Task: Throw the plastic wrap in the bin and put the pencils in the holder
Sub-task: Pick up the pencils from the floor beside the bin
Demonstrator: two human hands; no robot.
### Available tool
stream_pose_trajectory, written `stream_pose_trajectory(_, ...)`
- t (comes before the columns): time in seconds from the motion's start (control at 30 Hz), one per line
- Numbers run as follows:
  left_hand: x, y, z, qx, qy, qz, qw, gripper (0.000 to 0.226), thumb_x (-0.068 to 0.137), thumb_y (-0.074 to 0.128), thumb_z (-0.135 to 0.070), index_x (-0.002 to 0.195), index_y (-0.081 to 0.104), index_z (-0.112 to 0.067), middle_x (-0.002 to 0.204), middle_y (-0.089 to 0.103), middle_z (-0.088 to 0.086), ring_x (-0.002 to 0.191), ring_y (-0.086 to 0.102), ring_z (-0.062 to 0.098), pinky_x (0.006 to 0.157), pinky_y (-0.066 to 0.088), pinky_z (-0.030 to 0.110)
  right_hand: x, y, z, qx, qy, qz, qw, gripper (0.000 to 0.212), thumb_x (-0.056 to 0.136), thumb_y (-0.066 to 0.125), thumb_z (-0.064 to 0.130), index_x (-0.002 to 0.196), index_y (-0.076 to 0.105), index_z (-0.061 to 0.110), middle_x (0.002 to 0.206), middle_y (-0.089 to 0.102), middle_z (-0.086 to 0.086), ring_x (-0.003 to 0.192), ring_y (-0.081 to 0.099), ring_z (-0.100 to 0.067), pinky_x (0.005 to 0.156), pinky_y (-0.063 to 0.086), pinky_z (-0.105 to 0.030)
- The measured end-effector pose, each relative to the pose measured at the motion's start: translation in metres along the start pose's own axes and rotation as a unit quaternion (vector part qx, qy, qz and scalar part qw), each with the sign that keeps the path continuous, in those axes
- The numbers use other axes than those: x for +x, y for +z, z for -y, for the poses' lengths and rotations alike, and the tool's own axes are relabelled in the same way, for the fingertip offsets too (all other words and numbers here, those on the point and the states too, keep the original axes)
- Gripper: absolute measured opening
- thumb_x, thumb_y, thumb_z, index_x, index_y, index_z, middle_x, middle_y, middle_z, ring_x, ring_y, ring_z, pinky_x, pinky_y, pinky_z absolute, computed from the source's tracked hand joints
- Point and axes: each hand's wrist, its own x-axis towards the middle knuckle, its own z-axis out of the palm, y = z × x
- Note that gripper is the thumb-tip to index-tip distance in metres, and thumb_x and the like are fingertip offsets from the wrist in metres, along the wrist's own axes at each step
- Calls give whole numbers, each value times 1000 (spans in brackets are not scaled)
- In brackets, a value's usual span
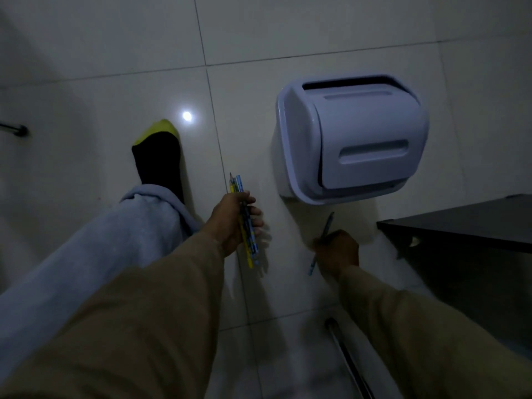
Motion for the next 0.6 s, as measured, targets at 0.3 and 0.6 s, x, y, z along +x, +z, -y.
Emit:
stream_pose_trajectory(0.3, -3, -5, 2, 13, 8, -14, 1000, 32, 91, 46, -44, 84, 49, -13, 72, 50, 7, 60, 49, 26, 57, 42, 34, -37, 7, 33, -121, -133, 104, 978, 35, 79, 62, 40, 75, 65, 6, 78, 65, -7, 82, 65, -26, 66, 40, -25)
stream_pose_trajectory(0.6, -26, 1, 6, -11, 41, -39, 998, 40, 88, 58, -47, 91, 55, -8, 66, 54, 7, 59, 56, 20, 57, 46, 29, -112, 17, 98, 30, -327, 103, 939, 18, 89, 61, 21, 100, 73, 15, 92, 74, -2, 83, 67, -15, 69, 49, -20)
